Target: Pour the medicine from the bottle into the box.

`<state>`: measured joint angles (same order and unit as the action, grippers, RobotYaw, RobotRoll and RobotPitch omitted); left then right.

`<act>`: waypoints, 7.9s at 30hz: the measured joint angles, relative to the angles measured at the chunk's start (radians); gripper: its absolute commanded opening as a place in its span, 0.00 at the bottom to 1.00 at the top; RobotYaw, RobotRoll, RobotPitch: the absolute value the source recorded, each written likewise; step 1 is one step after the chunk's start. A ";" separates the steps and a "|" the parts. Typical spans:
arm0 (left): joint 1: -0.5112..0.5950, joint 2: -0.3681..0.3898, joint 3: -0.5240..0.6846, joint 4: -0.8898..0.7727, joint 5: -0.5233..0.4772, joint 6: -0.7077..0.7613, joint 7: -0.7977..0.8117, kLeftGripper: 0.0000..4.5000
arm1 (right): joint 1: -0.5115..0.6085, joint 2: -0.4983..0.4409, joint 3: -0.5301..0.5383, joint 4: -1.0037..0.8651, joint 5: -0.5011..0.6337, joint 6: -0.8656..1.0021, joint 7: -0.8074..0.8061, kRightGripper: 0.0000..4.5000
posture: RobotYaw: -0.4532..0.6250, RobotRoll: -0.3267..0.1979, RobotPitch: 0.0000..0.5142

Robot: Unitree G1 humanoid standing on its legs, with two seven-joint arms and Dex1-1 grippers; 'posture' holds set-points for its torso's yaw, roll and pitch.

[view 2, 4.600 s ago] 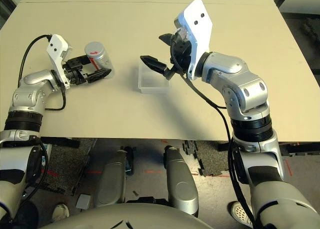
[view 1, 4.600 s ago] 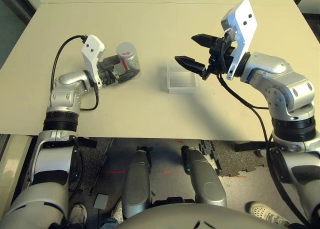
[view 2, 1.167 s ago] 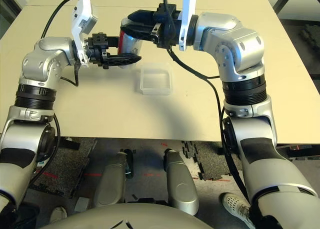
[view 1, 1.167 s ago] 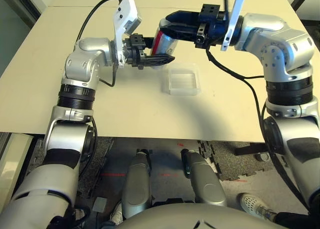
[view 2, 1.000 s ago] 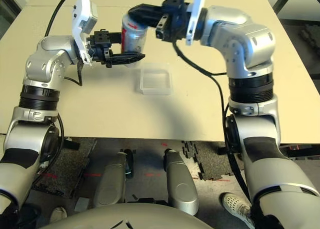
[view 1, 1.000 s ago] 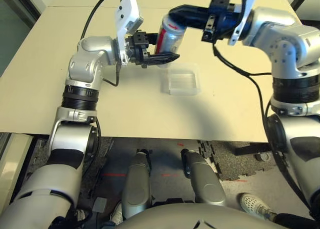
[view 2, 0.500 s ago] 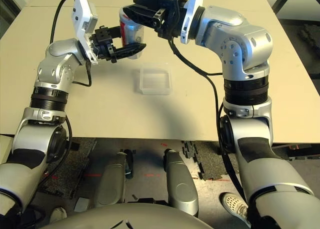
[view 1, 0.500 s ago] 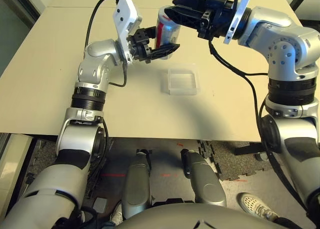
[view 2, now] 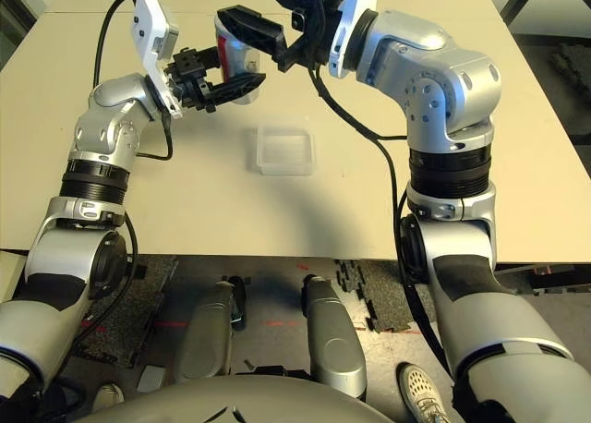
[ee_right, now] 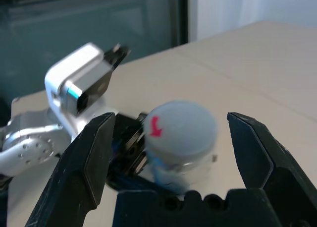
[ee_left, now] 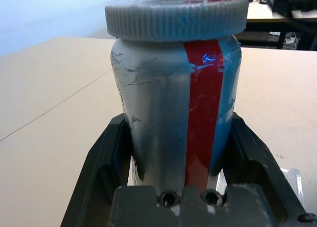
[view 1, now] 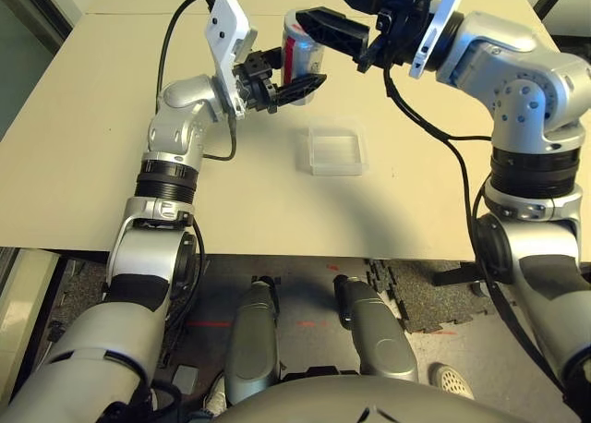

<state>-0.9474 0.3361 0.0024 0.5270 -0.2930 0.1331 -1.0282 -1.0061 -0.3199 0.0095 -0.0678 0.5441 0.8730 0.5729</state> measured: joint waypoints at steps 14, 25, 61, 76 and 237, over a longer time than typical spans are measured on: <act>-0.009 -0.008 0.000 0.001 0.000 0.000 -0.002 0.61 | 0.006 0.021 0.022 -0.003 -0.055 -0.013 -0.043 1.00 | 0.42 0.62 0.37; 0.005 -0.011 0.000 -0.001 -0.001 0.011 -0.001 0.61 | -0.001 0.036 0.012 -0.003 -0.056 -0.029 -0.075 0.92 | 0.43 0.62 0.38; 0.013 -0.015 0.017 0.002 -0.001 0.013 0.008 0.61 | -0.004 0.061 -0.020 -0.002 -0.028 -0.001 -0.089 1.00 | 0.42 0.62 0.38; 0.012 -0.021 0.016 -0.010 -0.001 0.020 0.008 0.61 | 0.004 0.047 0.011 -0.005 -0.057 -0.006 -0.083 0.62 | 0.42 0.62 0.38; 0.051 0.141 -0.053 -0.154 -0.094 0.200 -0.157 0.61 | 0.087 -0.096 0.002 -0.197 -0.038 0.092 0.008 1.00 | 0.37 0.62 0.39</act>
<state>-0.8960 0.4773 -0.0509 0.3726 -0.3868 0.3336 -1.1851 -0.9191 -0.4161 0.0115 -0.2644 0.5061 0.9647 0.5814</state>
